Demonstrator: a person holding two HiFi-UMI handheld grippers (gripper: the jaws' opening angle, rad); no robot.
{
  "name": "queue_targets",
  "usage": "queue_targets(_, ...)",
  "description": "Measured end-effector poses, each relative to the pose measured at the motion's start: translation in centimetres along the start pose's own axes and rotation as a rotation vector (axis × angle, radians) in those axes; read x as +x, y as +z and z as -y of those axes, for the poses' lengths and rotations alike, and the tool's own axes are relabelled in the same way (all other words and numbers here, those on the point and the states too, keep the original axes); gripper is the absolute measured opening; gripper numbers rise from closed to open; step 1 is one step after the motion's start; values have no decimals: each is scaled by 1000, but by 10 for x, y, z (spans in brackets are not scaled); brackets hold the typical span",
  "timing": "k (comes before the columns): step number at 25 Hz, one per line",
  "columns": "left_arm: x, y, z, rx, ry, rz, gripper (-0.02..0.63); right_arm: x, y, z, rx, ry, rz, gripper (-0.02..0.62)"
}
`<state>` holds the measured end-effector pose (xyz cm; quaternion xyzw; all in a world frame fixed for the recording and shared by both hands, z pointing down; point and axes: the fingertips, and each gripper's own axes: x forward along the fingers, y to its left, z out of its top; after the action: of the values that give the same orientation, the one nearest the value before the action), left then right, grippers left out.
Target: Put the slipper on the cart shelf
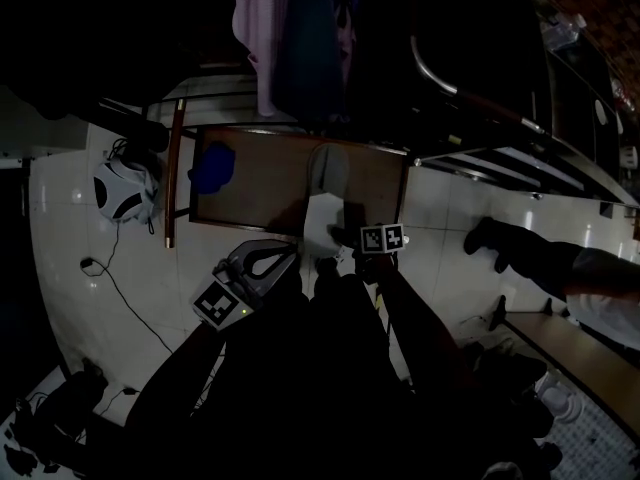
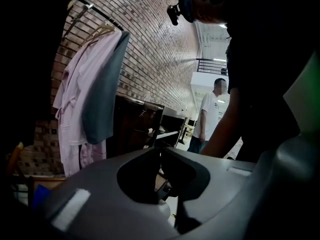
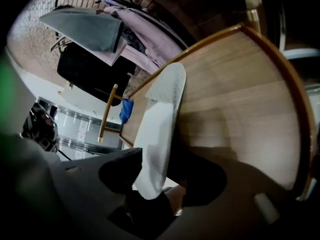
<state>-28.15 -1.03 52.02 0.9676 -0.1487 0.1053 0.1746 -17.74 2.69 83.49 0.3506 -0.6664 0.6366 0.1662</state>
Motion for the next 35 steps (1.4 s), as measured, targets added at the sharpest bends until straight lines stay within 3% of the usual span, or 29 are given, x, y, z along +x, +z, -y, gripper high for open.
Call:
queue_targets(4, -4, -5, -2, -13, 23, -15, 12, 6, -1, 1, 47, 30, 8, 219)
queue_targets(6, -7, -8, -5, -23, 35, -18, 12, 8, 0, 0, 53, 41, 12, 125)
queue_targets(9, -9, -10, -7, -24, 46, -21, 12, 5, 5, -10, 63, 82, 36, 81)
queue_targets(19, 4, 10, 1, 15, -9, 11, 12, -53, 11, -65, -11, 164, 172, 60)
queue_targets(26, 16, 37, 8, 59, -54, 46, 12, -121, 33, -115, -123, 198, 323, 60)
queue_targets(35, 29, 79, 19, 113, -64, 94, 11, -220, 87, -199, -388, 208, 606, 60)
